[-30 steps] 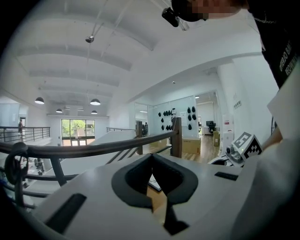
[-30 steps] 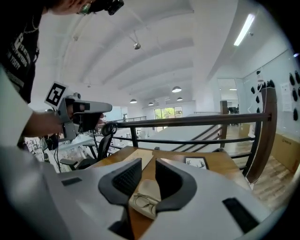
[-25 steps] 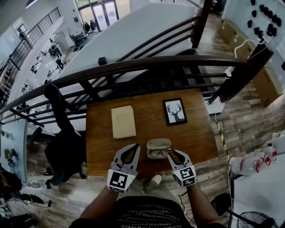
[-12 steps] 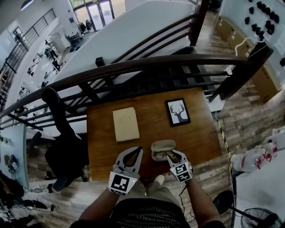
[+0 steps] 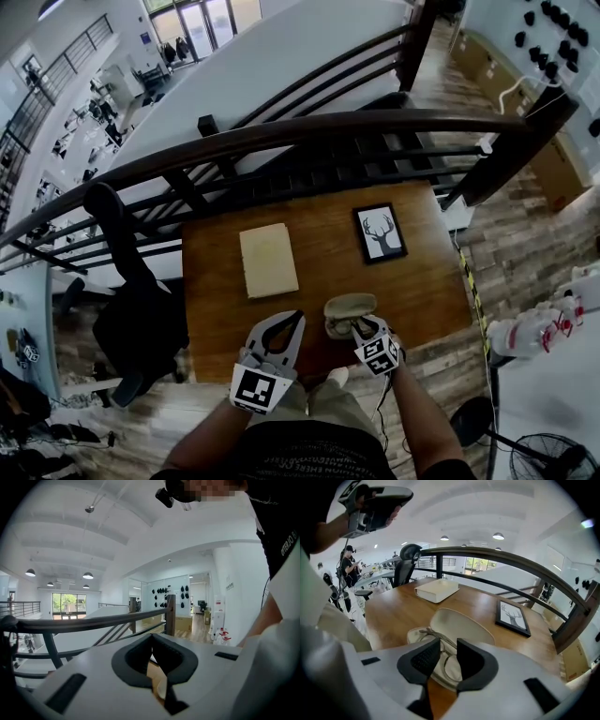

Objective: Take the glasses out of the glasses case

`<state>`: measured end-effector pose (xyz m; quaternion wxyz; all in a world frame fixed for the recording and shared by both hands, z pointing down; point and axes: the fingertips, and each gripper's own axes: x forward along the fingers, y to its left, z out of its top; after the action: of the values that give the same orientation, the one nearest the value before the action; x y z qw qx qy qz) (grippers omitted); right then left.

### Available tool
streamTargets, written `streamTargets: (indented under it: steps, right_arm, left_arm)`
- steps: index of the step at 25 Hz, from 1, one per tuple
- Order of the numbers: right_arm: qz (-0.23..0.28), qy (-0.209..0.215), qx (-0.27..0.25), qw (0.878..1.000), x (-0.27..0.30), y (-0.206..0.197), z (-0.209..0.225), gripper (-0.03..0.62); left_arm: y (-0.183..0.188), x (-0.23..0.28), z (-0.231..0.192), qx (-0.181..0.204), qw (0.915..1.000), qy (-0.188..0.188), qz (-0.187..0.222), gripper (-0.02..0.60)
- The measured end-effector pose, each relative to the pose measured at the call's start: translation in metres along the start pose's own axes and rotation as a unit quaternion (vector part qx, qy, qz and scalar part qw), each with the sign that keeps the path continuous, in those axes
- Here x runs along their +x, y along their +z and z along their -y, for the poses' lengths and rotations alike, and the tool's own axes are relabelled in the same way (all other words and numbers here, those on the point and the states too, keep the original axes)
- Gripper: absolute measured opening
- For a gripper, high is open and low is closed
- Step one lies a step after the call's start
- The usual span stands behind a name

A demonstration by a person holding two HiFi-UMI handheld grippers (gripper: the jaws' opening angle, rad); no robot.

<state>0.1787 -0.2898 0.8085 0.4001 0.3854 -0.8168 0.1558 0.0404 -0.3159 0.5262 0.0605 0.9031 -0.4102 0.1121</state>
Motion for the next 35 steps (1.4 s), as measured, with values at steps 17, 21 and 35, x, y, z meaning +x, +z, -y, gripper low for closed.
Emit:
streamTargets:
  steps: [17, 21, 35]
  right_arm:
    - [-0.117, -0.030, -0.173, 0.978, 0.039, -0.017, 0.007, 0.086]
    - [-0.134, -0.042, -0.214, 0.967, 0.043, -0.018, 0.006, 0.066]
    - [-0.149, -0.053, -0.321, 0.934, 0.037, -0.019, 0.001, 0.055]
  left_arm:
    - [-0.003, -0.018, -0.015, -0.004, 1.0000, 0.002, 0.003, 0.026]
    - [-0.006, -0.022, -0.017, -0.005, 1.0000, 0.004, 0.000, 0.026]
    - [-0.002, -0.027, -0.016, -0.001, 1.0000, -0.004, -0.008, 0.026]
